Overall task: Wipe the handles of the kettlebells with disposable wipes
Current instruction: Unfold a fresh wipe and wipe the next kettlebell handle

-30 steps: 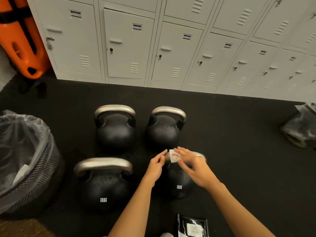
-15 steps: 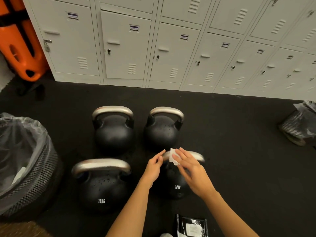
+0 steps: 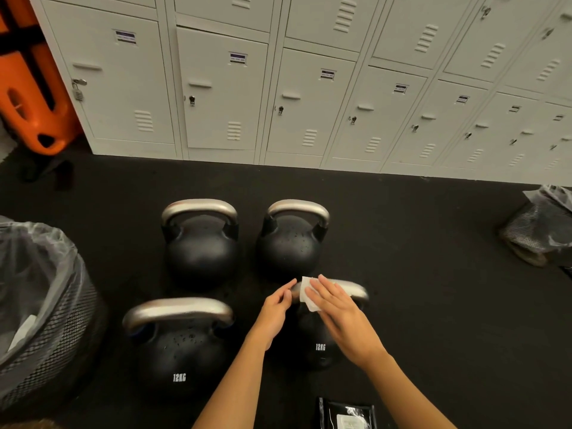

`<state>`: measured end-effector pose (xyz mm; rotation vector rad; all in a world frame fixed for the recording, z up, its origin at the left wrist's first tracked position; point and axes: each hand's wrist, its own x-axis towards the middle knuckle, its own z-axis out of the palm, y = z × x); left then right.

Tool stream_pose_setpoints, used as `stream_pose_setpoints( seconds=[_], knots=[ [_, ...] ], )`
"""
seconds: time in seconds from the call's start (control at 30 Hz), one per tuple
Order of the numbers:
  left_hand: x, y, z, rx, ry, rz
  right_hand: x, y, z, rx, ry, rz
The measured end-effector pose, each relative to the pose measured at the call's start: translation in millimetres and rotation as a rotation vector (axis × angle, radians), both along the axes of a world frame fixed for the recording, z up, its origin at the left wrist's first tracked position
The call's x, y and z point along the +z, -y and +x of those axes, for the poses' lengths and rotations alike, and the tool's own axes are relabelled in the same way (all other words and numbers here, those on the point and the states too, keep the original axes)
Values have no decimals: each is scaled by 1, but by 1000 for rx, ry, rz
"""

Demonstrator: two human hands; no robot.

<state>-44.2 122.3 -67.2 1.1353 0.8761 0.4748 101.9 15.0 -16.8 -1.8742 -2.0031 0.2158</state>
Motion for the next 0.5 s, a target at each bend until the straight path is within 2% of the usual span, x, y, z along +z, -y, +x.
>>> stream_pose_setpoints(
  seconds=[0.1,0.3,0.5],
  knots=[
    [0,1,0,-8,4,-6,2,-14,-8,-20,26,47],
    [2,0,-1,-27,-9,-26,-14,5,-1,51,204,-24],
    [0,-1,0,-5,-30,-25,-20,15,-7,-158,139,105]
  ],
)
